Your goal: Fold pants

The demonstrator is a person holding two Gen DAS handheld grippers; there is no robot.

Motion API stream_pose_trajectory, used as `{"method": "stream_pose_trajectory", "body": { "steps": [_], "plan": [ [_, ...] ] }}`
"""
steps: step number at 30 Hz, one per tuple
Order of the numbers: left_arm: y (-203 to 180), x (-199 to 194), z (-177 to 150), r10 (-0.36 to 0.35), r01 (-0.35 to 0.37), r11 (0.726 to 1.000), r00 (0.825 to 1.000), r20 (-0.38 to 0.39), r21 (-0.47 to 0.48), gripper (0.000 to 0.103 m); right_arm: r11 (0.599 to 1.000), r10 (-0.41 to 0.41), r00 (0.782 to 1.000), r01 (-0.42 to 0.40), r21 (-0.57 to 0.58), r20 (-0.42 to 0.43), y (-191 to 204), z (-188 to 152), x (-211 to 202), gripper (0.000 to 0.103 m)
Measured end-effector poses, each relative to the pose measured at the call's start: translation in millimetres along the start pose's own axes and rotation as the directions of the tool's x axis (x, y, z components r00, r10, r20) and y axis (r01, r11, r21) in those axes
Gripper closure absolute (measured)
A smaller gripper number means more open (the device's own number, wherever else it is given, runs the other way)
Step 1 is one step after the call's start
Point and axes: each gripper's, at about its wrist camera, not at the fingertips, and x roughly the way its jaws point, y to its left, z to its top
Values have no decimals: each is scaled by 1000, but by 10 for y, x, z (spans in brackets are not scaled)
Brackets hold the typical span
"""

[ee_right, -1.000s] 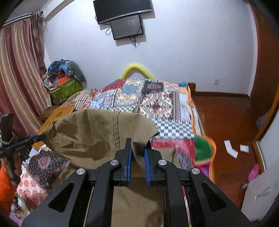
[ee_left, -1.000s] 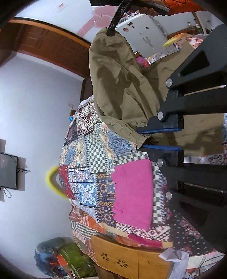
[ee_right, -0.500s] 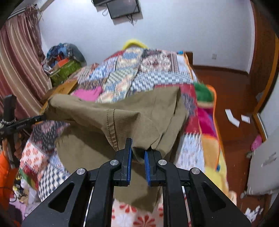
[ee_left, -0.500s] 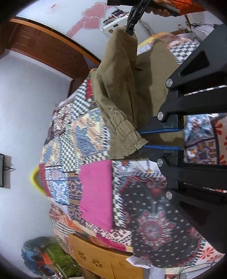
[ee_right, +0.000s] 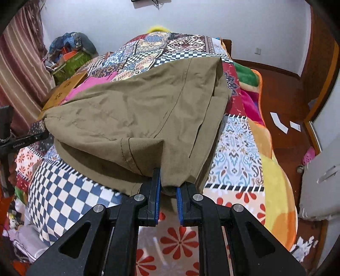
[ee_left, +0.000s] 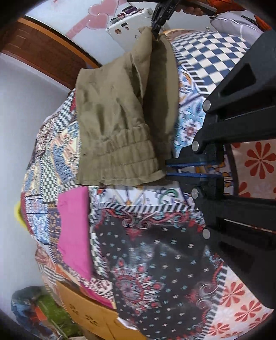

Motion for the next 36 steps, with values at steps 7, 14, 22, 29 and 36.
{"method": "stream_pose_trajectory", "body": {
  "steps": [7, 14, 22, 29, 36],
  "plan": [
    [-28, -76, -107, 64, -63, 998, 998, -12, 31, 98, 996, -88, 994, 86, -26, -58, -95, -121, -102, 85],
    [-114, -488, 158, 99, -103, 994, 991, 93, 39, 94, 987, -158, 987, 158, -22, 10, -219, 14, -543, 77],
    [-464, -480, 574, 55, -66, 996, 985, 163, 61, 62, 998, -60, 991, 59, 12, 122, 97, 361, -585, 59],
    [-814, 151, 380, 62, -66, 986, 998, 29, 152, 61, 998, 7, 998, -11, -68, -63, 469, 220, 213, 59],
    [-801, 323, 157, 43, -45, 981, 999, 17, 189, 59, 999, 25, 993, -28, -30, -112, 232, 37, 343, 56]
  ]
}}
